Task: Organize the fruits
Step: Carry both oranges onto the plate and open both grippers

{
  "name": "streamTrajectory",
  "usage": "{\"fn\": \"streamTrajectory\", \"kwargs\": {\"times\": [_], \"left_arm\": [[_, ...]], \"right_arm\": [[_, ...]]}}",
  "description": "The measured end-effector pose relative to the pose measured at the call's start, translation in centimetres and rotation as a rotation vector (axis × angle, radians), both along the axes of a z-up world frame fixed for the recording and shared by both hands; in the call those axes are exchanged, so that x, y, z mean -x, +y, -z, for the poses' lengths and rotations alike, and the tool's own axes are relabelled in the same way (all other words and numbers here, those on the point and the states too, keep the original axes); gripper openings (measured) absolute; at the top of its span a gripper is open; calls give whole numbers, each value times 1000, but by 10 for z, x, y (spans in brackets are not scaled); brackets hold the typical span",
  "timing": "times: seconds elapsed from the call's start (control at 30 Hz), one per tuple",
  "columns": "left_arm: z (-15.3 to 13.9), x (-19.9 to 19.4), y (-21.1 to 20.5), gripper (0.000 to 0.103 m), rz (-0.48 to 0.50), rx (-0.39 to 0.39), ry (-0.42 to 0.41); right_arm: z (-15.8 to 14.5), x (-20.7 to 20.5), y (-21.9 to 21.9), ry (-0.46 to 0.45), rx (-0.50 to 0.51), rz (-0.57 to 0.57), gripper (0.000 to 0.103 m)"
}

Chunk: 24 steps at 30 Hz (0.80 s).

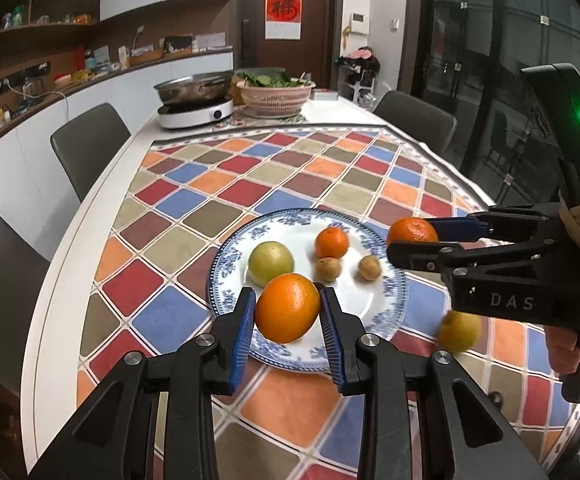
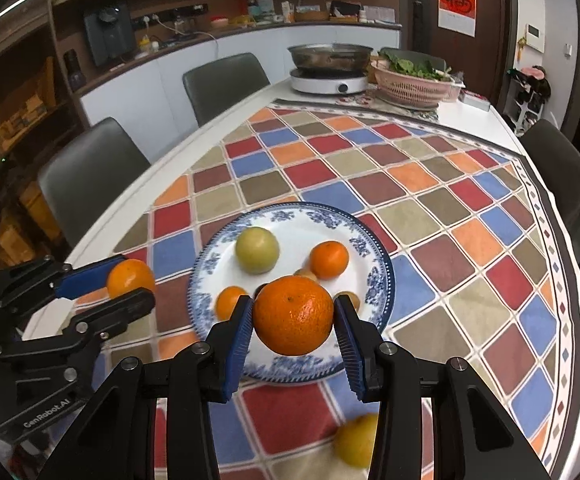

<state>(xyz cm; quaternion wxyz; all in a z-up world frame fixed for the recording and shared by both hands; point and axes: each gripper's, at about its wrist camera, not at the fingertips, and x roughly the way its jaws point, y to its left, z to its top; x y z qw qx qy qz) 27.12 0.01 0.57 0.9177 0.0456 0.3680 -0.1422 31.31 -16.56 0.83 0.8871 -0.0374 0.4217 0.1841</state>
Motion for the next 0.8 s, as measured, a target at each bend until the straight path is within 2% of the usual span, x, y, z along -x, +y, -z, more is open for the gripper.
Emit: {"fn": "streamTrajectory", "kwargs": {"times": [0.27,0.5,0.6,0.67,0.77,0.8], "left_arm": [[31,-39,2,33,-10,-23,65],[56,-62,4,33,-13,0,134],[57,-63,4,35,-2,8,143],[55,-62,3,44,-3,5,130],[47,-55,2,46,-7,3,106],[44,-53,2,46,-14,-3,109]], "right_arm": [[28,-37,-2,58,17,30,42],[49,-56,0,105,21,40,42],[52,-58,2,105,25,36,42],[53,-59,2,106,24,36,43],[48,-55,1,77,20,37,53],[45,-53,0,63,24,38,53]]}}
